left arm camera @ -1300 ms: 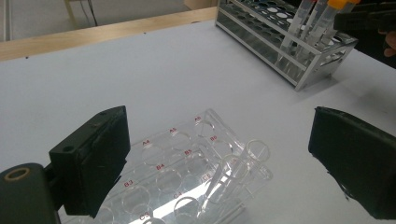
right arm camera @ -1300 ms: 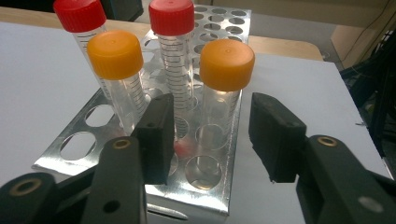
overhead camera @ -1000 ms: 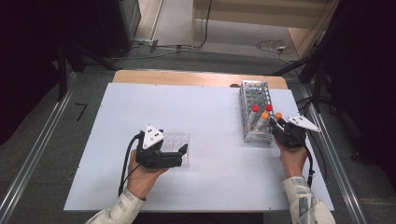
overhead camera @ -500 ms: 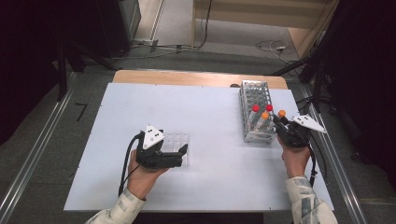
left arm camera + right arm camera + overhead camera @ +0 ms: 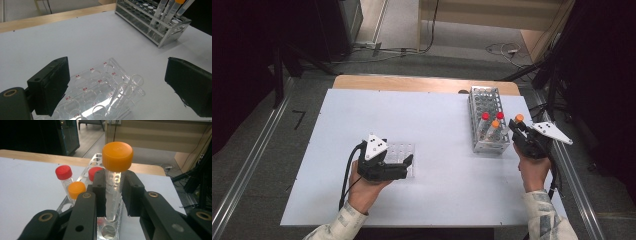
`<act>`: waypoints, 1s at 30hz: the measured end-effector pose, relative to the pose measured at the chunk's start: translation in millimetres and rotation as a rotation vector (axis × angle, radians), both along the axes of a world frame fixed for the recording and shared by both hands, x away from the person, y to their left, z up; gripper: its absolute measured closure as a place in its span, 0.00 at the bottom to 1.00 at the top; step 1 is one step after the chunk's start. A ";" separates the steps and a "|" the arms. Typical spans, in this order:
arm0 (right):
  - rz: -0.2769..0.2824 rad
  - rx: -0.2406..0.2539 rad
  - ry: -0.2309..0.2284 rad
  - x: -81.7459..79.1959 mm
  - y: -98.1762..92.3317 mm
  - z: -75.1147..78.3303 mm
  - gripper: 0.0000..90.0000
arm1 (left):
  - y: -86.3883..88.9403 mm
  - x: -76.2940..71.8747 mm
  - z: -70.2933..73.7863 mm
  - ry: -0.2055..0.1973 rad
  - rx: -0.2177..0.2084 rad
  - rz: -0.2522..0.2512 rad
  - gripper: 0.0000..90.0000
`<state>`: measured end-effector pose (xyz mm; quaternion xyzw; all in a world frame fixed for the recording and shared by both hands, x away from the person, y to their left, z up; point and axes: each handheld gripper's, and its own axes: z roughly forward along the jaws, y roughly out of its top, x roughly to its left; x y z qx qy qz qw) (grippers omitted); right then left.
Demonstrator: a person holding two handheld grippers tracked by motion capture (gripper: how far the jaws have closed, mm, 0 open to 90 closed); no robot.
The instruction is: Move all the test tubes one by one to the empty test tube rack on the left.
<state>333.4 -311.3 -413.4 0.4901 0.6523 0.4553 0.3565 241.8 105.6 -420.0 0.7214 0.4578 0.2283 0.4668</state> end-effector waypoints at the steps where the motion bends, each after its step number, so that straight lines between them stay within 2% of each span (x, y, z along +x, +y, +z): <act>1: 0.004 -0.002 -0.005 -1.3 0.0 1.5 0.79 | 0.2 0.1 0.0 0.000 0.000 0.000 0.07; 7: 0.029 0.003 -0.015 -10.3 1.8 11.3 0.79 | 0.2 -0.1 0.3 -0.003 -0.004 0.001 0.07; 14: 0.072 0.020 0.001 -19.5 6.4 15.0 0.79 | 0.5 -0.3 0.6 -0.003 -0.004 0.000 0.07; 30: 0.206 0.013 0.019 -35.2 40.1 16.4 0.79 | 1.8 -1.4 2.6 -0.015 -0.018 0.009 0.08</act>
